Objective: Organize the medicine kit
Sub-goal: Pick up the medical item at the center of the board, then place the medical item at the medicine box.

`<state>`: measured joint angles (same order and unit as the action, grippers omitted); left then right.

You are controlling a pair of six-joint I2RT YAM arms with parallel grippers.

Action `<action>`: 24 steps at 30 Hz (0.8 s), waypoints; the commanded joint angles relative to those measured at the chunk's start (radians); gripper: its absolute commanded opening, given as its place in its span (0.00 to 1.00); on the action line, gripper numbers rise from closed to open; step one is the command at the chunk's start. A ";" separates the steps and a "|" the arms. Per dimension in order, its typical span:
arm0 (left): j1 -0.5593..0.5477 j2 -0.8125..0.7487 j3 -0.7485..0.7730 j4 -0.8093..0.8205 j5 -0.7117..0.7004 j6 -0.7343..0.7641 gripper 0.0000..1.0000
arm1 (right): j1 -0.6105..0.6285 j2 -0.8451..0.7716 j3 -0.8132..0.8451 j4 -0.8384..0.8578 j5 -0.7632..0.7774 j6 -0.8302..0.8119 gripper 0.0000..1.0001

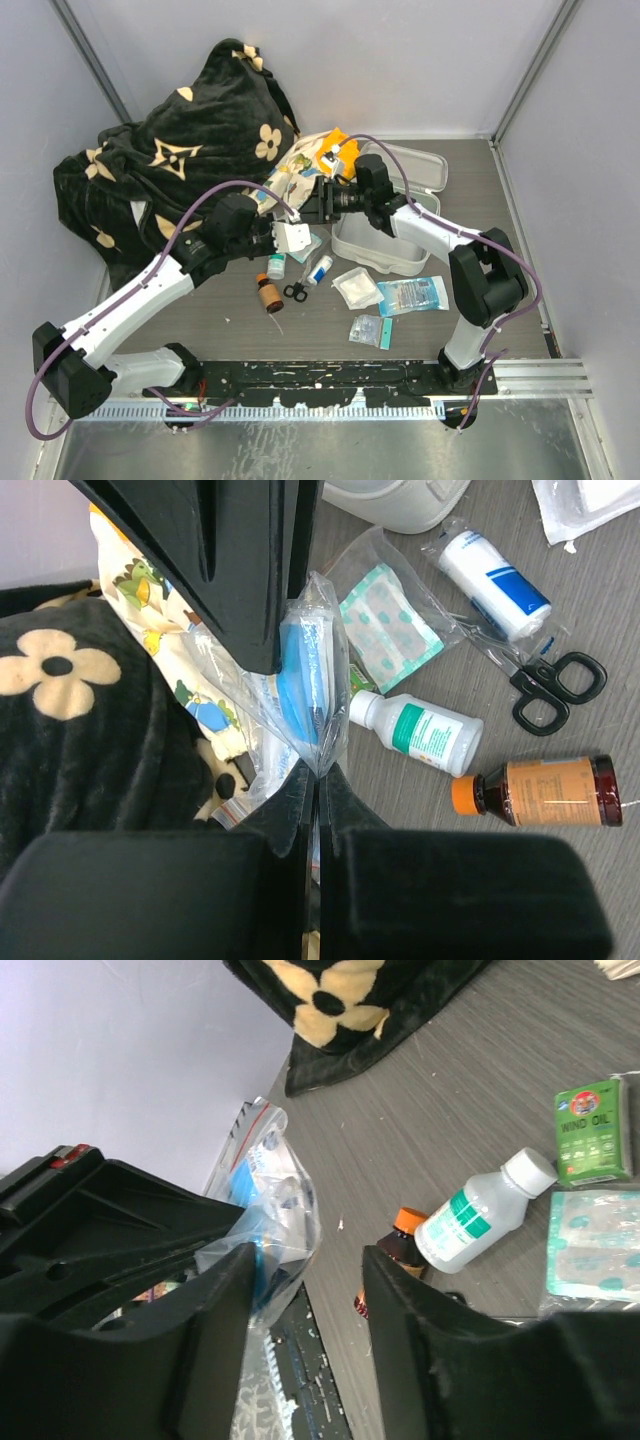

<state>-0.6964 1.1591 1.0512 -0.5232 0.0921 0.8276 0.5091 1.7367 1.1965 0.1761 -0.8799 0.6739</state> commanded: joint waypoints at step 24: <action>0.035 -0.100 -0.084 0.137 -0.045 -0.037 0.98 | -0.260 -0.170 -0.079 0.079 0.133 -0.010 0.01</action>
<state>-0.6823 1.1126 0.9707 -0.4744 0.0490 0.8234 0.3328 1.6825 1.1679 0.1982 -0.8219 0.6571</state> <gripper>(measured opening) 0.962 0.101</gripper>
